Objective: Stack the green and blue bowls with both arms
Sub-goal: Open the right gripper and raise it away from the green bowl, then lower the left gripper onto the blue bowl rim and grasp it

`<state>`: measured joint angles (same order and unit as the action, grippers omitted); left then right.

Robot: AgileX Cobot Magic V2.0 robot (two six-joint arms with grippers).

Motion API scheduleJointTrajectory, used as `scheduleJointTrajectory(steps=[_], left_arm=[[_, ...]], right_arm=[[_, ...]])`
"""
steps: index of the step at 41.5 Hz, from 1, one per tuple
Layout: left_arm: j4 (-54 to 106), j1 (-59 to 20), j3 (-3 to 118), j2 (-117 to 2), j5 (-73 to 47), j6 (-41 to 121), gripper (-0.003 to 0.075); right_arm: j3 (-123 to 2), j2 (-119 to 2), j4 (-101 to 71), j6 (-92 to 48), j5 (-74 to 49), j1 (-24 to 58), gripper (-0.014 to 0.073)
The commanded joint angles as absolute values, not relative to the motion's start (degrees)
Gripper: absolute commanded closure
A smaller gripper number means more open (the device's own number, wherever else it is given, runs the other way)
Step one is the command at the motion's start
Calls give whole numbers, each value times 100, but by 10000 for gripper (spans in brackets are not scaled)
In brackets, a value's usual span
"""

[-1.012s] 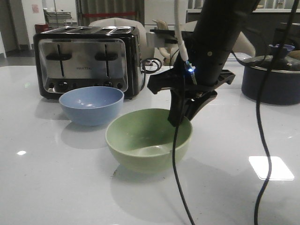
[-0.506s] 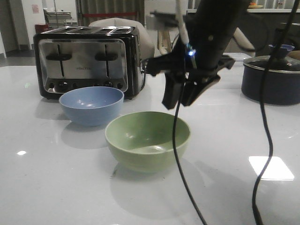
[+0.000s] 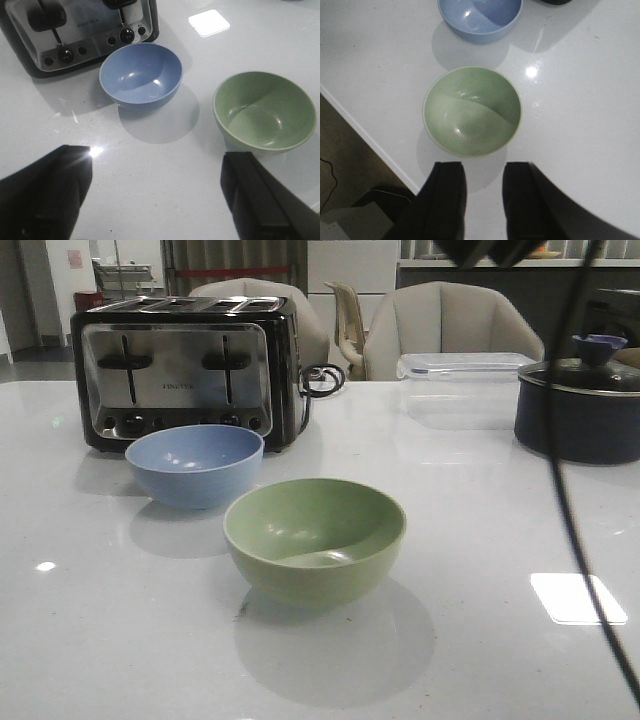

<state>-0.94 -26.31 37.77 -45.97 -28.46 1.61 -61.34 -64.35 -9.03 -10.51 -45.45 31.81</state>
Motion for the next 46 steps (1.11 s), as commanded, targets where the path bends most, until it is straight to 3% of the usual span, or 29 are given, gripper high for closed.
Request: scheduleJointTrajectory(steps=[1, 13, 46], left_arm=[[-47, -2662, 4003, -4586, -2621, 119, 138], [-62, -2662, 4936, -5438, -3665, -58, 137], [85, -1527, 7840, -9965, -3729, -148, 138]], right_arm=[[-5821, -5743, -891, -1020, -4311, 3170, 270], [-5218, -5116, -865, -963, -4270, 3170, 270], [-5218, -5141, -870, -963, -4319, 3170, 270]])
